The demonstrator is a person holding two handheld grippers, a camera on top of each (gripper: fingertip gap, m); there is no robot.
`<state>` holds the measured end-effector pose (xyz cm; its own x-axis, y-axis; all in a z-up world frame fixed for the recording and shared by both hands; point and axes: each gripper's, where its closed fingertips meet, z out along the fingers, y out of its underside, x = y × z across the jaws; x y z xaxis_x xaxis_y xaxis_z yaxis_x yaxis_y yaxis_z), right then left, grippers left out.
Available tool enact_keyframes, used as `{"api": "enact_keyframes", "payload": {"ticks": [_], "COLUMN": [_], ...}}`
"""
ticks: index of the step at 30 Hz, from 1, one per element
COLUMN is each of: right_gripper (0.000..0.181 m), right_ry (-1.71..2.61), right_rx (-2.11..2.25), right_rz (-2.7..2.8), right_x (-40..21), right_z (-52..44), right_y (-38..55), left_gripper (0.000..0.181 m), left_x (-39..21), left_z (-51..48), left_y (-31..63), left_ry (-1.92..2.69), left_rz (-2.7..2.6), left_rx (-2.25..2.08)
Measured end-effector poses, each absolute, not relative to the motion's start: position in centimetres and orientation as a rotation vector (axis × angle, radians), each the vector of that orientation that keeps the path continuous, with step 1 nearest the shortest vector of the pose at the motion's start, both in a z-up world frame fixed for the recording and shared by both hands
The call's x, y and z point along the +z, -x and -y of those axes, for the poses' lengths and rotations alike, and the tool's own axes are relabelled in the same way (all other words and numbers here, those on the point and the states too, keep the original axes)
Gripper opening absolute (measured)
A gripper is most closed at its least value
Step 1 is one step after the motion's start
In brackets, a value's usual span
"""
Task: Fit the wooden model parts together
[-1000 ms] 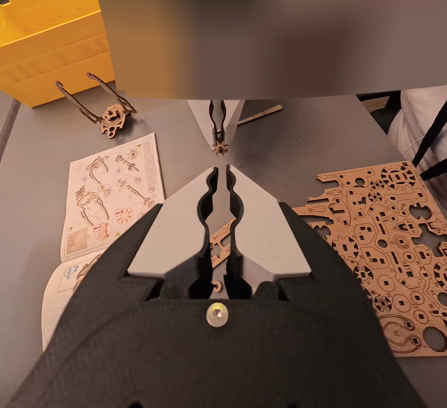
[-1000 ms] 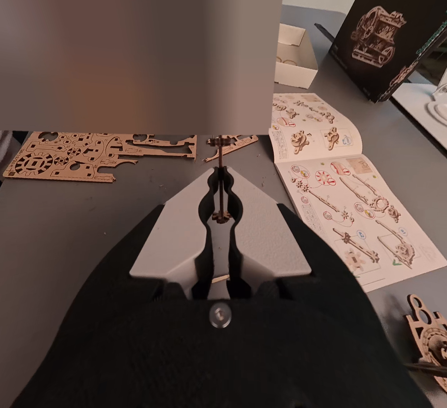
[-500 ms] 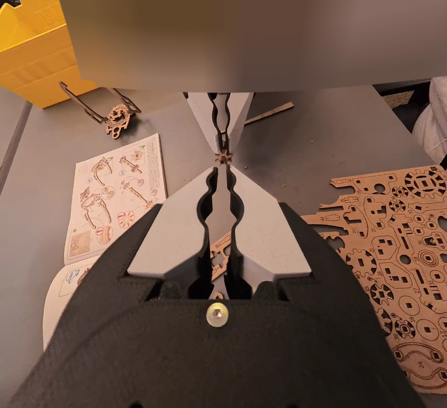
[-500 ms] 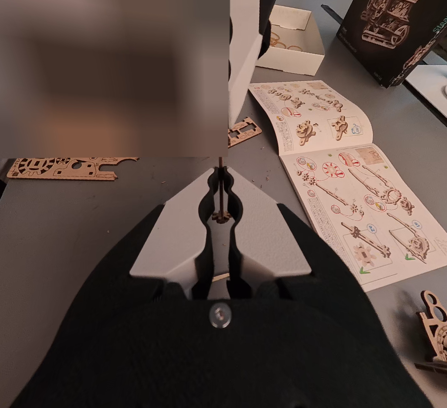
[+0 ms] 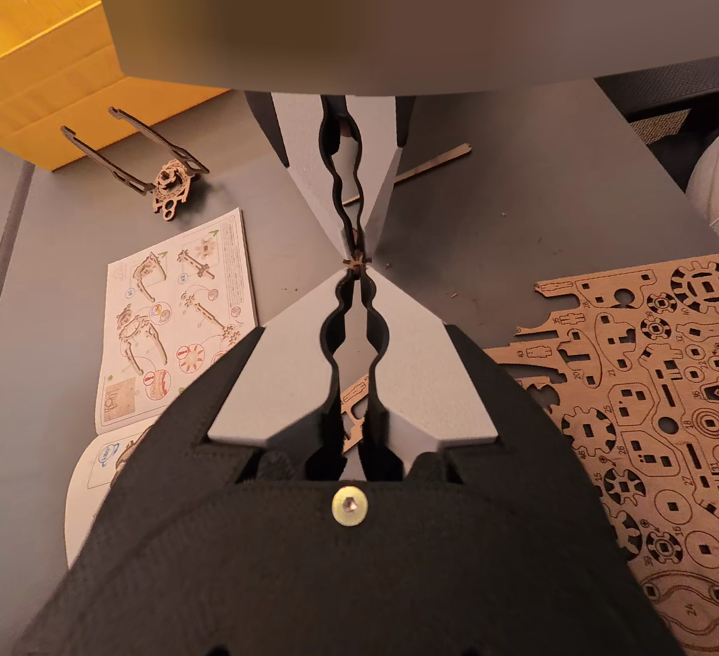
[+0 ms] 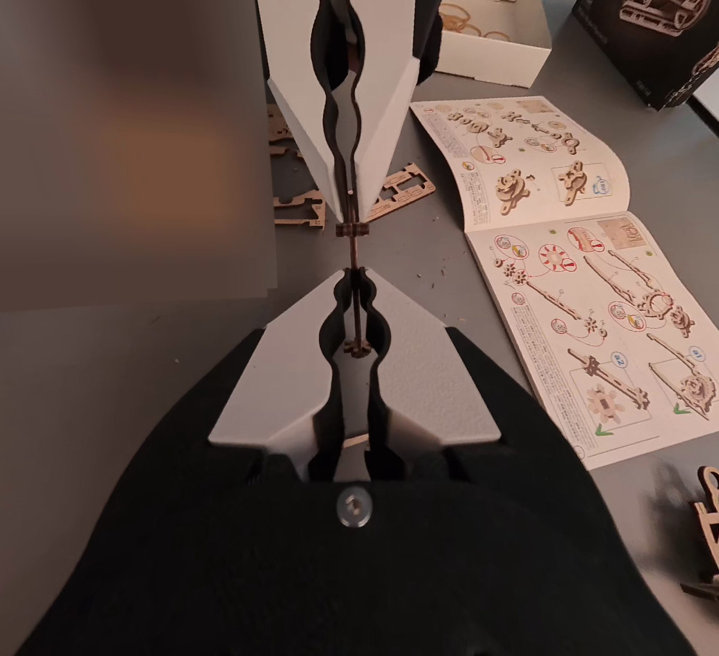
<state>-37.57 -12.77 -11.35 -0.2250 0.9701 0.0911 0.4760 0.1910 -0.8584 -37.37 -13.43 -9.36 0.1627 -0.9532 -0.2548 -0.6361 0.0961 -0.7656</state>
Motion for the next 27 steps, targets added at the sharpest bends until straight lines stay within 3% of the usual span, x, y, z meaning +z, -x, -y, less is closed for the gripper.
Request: {"api": "enact_keyframes", "payload": {"ticks": [9,14,27], "right_gripper": [0.011,0.000,0.000], "right_ry": [1.341,1.249,1.383], "right_rx": [1.029,1.080,1.115], "right_rz": [1.705,1.667,1.714], "right_x": [-9.8,-8.1,-10.0], "right_z": [12.0,12.4,12.3], "right_y": [37.6,37.5,37.2], "left_gripper": [0.000,0.000,0.000], "left_x": [-6.3,-6.5,-8.8], "left_z": [13.2,13.0,12.6], "left_y": [37.4,37.4,37.1], "left_ry": [1.563,1.564,1.626], "left_rz": [-1.402,-1.378,-1.264], "left_rx": [-0.663,-0.683,-0.872]}}
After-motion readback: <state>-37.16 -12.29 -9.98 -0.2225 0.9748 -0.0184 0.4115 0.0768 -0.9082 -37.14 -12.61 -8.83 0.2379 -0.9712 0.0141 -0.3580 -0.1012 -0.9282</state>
